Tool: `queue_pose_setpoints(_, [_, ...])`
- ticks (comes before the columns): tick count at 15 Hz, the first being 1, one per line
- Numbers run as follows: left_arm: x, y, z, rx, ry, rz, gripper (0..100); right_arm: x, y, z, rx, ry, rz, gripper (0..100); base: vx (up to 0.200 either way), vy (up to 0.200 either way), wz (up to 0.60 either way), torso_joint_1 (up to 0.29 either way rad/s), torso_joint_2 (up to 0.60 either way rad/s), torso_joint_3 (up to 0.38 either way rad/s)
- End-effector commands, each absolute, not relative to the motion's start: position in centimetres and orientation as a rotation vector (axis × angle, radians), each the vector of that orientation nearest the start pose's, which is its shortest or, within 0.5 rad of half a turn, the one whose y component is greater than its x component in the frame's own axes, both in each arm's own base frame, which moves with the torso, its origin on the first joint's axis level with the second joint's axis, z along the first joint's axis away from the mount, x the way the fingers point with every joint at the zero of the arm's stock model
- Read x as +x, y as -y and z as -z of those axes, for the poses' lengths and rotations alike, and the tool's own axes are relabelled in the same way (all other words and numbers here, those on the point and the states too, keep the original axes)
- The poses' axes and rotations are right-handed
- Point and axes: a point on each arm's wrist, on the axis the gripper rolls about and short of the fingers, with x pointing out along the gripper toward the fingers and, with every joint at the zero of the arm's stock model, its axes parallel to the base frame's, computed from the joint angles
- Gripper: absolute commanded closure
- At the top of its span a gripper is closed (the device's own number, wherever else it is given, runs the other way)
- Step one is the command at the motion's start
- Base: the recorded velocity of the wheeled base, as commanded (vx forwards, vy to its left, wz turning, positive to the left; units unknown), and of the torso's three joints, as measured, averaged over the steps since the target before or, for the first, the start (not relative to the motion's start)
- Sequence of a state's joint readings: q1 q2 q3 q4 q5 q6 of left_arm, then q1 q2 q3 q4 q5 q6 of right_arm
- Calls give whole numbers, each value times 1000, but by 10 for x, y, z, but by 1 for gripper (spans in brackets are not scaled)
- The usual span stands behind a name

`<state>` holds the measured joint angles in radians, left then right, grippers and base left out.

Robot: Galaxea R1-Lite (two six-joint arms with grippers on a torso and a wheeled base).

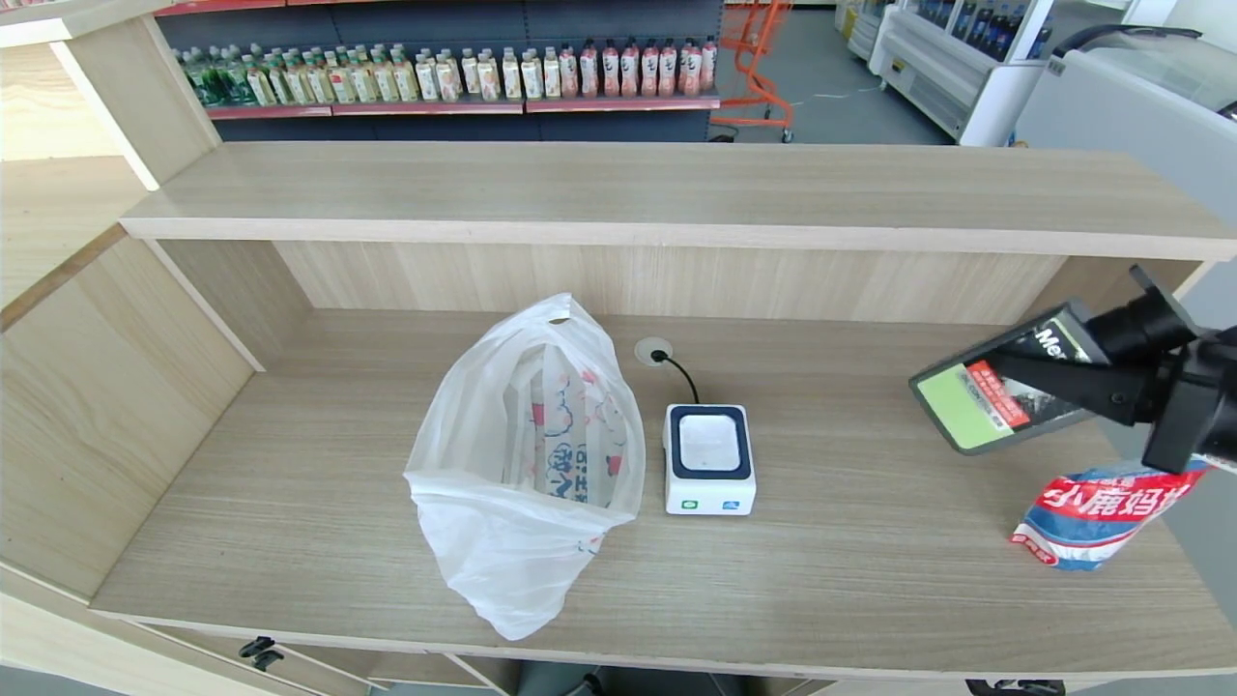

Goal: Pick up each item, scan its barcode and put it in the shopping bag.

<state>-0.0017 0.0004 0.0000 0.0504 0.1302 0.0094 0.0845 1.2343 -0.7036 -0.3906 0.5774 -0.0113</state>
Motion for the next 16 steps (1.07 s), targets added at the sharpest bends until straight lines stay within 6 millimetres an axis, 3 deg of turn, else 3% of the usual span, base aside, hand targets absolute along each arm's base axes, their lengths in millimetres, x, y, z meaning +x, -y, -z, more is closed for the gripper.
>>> queue_pose_setpoints(1, [-23,-3,-70,13,-51,-129,0,232,-72,-242,412,-362,-549,100,0,0,0,0,0,0])
queue_pose_setpoints(3, [-23,-3,-70,13,-51,-129,0,253,-87,-208,544,-538,-512,100,0,0,0,0,0,0])
queue_pose_setpoints(5, [-23,-3,-70,13,-51,-129,0,270,-102,-185,557,-634,-506,100,0,0,0,0,0,0])
queue_pose_setpoints(9, [-23,-3,-70,13,-51,-129,0,301,-124,-165,560,-692,-515,100,0,0,0,0,0,0])
queue_pose_setpoints(16, [-23,-3,-70,13,-51,-129,0,334,-158,-140,539,-687,-569,100,0,0,0,0,0,0])
